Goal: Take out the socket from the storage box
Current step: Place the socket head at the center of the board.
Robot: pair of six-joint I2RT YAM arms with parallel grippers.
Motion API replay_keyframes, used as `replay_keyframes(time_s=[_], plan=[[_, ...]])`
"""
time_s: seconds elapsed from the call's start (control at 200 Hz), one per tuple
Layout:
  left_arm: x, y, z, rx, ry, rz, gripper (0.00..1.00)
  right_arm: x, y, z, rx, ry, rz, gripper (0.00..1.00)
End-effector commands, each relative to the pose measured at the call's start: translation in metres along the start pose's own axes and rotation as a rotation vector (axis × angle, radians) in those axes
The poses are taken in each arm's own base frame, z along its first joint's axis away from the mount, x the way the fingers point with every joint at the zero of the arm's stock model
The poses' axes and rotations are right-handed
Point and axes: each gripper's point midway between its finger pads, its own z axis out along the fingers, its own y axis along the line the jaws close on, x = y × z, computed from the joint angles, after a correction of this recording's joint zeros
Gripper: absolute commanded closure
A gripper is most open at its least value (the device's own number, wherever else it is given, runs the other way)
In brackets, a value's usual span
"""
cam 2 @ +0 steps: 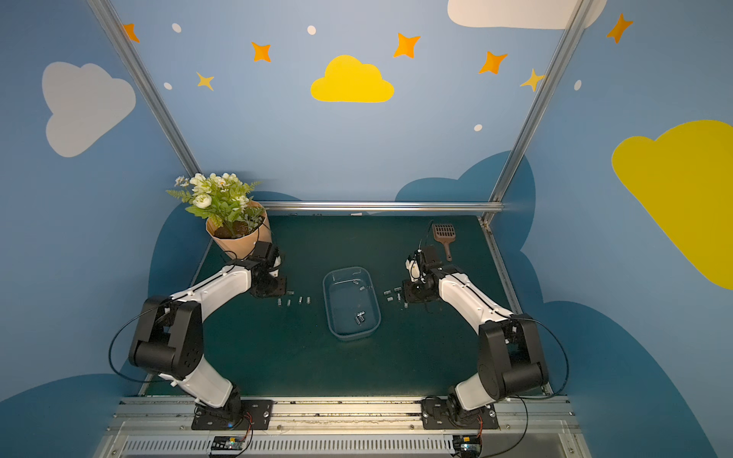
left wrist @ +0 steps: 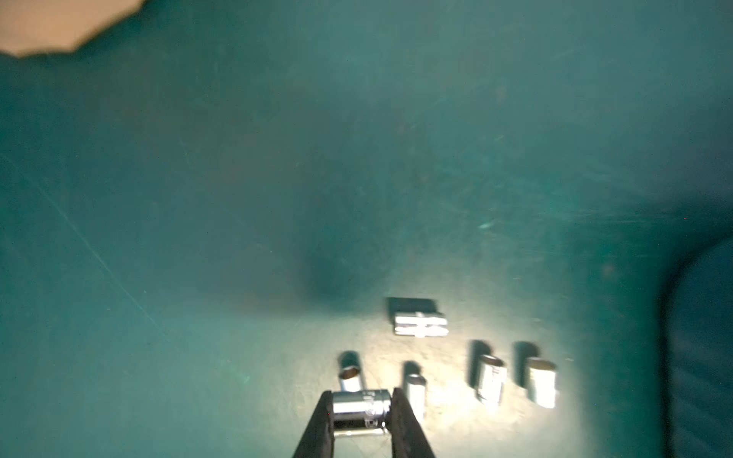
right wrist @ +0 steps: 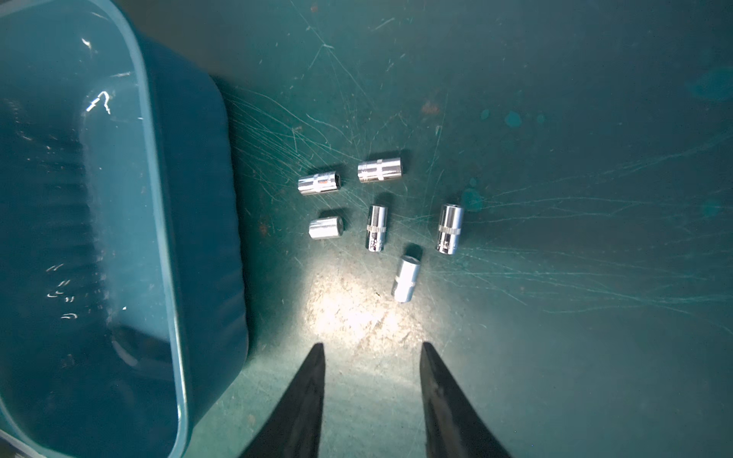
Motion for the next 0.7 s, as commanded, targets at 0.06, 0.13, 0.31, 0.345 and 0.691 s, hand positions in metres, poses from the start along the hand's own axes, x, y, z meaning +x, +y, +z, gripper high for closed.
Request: replay_keyframes(time_s=[0.06, 0.13, 0.31, 0.345, 0.691], plan=[[-0.002, 0.002, 0.012, 0.017, 0.023, -0.036, 0.77, 0.002, -0.002, -0.001, 0.006, 0.004, 0.011, 0.60], [0.000, 0.002, 0.017, 0.016, 0.041, -0.035, 0.76, 0.003, -0.002, -0.001, 0.006, 0.005, 0.012, 0.60], [0.005, 0.003, 0.027, 0.013, 0.067, -0.042, 0.76, 0.005, -0.003, -0.001, 0.013, 0.007, 0.011, 0.60], [0.004, 0.003, 0.028, 0.013, 0.069, -0.041, 0.76, 0.005, -0.003, -0.001, 0.013, 0.005, 0.011, 0.60], [-0.003, 0.003, 0.034, 0.010, 0.086, -0.040, 0.74, 0.005, -0.003, -0.001, 0.014, 0.007, 0.011, 0.60]])
